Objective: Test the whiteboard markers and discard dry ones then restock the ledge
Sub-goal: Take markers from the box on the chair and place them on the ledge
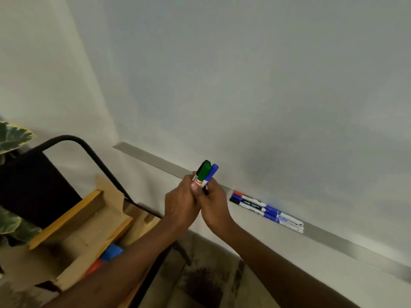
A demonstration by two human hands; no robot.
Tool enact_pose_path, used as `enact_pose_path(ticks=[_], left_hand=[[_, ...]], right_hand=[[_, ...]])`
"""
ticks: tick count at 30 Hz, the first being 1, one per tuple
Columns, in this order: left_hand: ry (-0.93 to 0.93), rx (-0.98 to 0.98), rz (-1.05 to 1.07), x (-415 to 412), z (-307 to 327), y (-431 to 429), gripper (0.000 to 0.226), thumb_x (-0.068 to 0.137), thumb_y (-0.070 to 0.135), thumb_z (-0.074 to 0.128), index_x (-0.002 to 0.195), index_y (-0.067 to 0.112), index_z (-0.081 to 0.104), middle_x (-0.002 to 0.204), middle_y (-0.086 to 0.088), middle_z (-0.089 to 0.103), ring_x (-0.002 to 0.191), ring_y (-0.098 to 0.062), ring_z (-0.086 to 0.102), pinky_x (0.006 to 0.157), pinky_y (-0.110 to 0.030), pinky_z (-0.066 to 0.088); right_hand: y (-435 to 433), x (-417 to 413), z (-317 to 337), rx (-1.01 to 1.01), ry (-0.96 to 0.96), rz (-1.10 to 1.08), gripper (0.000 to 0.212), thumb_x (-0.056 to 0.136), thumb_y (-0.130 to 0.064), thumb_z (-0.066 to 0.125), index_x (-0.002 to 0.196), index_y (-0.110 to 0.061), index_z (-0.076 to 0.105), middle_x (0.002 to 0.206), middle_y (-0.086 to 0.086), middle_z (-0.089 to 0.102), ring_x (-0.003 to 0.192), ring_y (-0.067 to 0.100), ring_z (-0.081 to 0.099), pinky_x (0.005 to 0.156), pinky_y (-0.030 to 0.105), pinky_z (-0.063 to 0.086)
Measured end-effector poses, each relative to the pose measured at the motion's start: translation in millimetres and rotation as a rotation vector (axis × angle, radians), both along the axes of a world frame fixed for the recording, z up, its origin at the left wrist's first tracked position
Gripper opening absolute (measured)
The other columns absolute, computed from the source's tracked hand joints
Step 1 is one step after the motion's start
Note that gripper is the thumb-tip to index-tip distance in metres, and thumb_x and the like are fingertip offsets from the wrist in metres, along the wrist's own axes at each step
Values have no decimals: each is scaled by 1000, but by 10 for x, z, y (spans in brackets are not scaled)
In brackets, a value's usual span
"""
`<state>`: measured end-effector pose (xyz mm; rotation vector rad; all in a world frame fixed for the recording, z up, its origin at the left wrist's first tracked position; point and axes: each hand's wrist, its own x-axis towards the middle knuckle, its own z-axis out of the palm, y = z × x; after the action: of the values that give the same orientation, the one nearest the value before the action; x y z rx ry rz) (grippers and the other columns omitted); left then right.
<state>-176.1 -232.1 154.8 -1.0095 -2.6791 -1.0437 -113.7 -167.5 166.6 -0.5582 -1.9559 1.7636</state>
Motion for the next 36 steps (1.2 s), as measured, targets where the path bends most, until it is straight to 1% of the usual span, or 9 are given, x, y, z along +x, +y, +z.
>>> enact_pose_path(ticks=[4, 7, 15, 18, 22, 25, 27, 33, 36], left_hand=[[-11, -38, -128, 387, -161, 424, 39, 91, 44, 54, 113, 12, 53, 88, -2, 67, 71, -20, 64, 65, -28, 49], [-40, -119, -189, 731, -268, 764, 43, 91, 47, 55, 117, 13, 50, 94, -2, 68, 76, -21, 66, 72, -33, 54], [-10, -563, -336, 1582, -596, 1560, 44, 100, 36, 44, 135, 12, 37, 122, -2, 61, 103, -18, 63, 89, -24, 46], [-107, -584, -392, 1785, -708, 1736, 36, 101, 35, 39, 128, 11, 39, 113, -4, 63, 94, -18, 64, 79, -23, 46], [-151, -480, -523, 1944, -918, 1834, 42, 99, 44, 38, 127, 12, 39, 106, -3, 66, 85, -17, 64, 69, -19, 41], [-168, -505, -530, 1995, -1017, 1865, 49, 95, 52, 38, 124, 13, 37, 104, -1, 65, 75, -11, 58, 68, -20, 41], [-199, -514, -502, 1983, -1043, 1873, 55, 90, 59, 35, 122, 14, 38, 101, 1, 63, 71, -9, 54, 68, -20, 43], [-153, -588, -454, 1808, -1190, 1772, 41, 97, 51, 34, 120, 18, 39, 101, 5, 63, 67, -7, 58, 59, -13, 44], [-149, -632, -454, 1734, -1255, 1725, 37, 99, 47, 36, 121, 17, 40, 88, 9, 57, 59, -5, 54, 52, -9, 37]], right_hand=[[393, 434, -104, 44, -35, -137, 11, 95, -28, 54, 103, -20, 55, 86, -7, 64, 80, -2, 63, 70, 12, 48], [696, 776, -254, 53, -82, -225, 10, 96, -26, 54, 101, -17, 54, 87, 0, 64, 82, 8, 63, 72, 18, 51], [1421, 1689, -657, -17, -232, -374, 16, 96, -32, 53, 102, -18, 54, 86, -3, 63, 80, 5, 60, 64, 9, 43], [1608, 1976, -802, -36, -288, -362, 18, 95, -35, 53, 108, -22, 55, 87, -14, 61, 81, 2, 60, 66, 8, 42], [1809, 2276, -944, -45, -307, -298, 17, 96, -25, 55, 112, -20, 57, 97, -7, 65, 89, 8, 61, 81, 19, 47], [1913, 2449, -1008, -6, -308, -253, 14, 99, -22, 49, 110, -19, 57, 96, -8, 64, 86, 6, 62, 76, 12, 45], [2028, 2536, -1046, 126, -361, -286, 17, 99, -21, 47, 110, -14, 59, 98, -5, 62, 86, 9, 58, 73, 10, 41], [2600, 2650, -1196, 776, -704, -224, 39, 96, -27, 54, 132, -13, 52, 108, 13, 55, 86, 30, 58, 81, 37, 47], [2848, 2676, -1295, 826, -810, -139, 49, 93, -31, 57, 137, -15, 42, 114, 8, 62, 99, 27, 60, 90, 38, 40]])
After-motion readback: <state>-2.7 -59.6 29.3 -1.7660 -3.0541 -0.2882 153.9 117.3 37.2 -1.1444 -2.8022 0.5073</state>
